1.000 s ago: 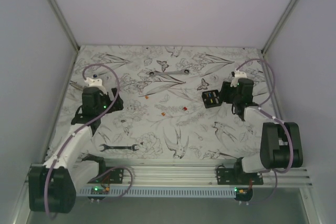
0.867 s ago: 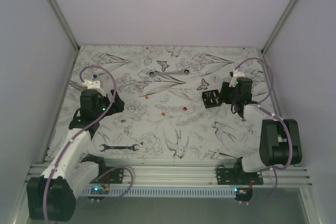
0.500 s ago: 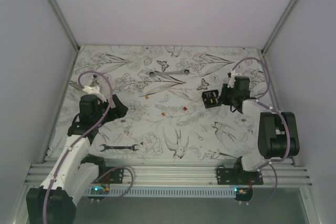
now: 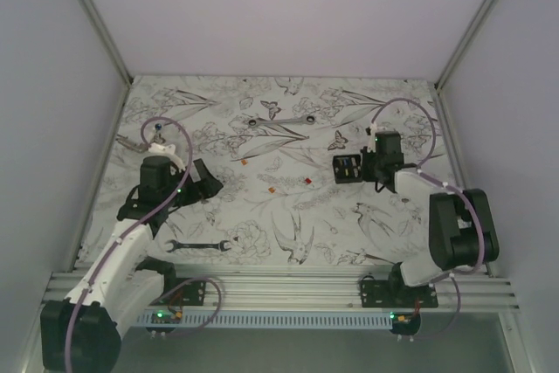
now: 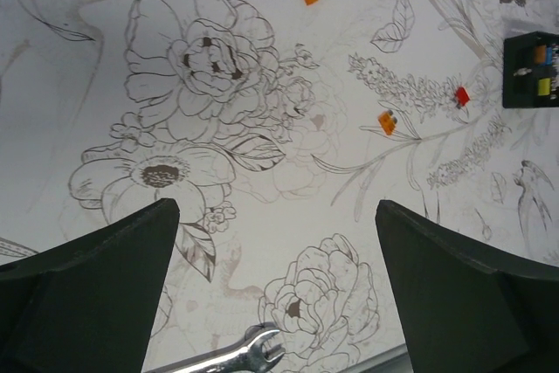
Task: Snap on the fuse box
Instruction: Adjust the fuse box base at the center of the board.
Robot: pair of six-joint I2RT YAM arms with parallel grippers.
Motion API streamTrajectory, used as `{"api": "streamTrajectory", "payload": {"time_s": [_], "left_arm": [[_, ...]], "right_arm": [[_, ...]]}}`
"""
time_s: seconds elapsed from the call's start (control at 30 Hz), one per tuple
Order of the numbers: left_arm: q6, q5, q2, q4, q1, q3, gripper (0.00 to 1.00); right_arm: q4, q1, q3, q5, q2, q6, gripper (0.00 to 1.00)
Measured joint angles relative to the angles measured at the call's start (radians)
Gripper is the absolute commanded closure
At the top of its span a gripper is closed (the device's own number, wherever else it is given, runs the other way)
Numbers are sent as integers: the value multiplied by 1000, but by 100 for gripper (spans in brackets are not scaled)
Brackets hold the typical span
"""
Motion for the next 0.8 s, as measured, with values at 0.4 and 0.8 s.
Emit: {"api": "streamTrajectory", "payload": {"time_s": [0.4, 0.8], "left_arm": [[-44, 6, 3, -8, -108, 7, 0], [-75, -78, 1, -53, -238, 7, 0]], "right_arm": [[-159, 237, -153, 92, -324, 129, 100], [-278, 712, -134, 298, -252, 401, 100]]}}
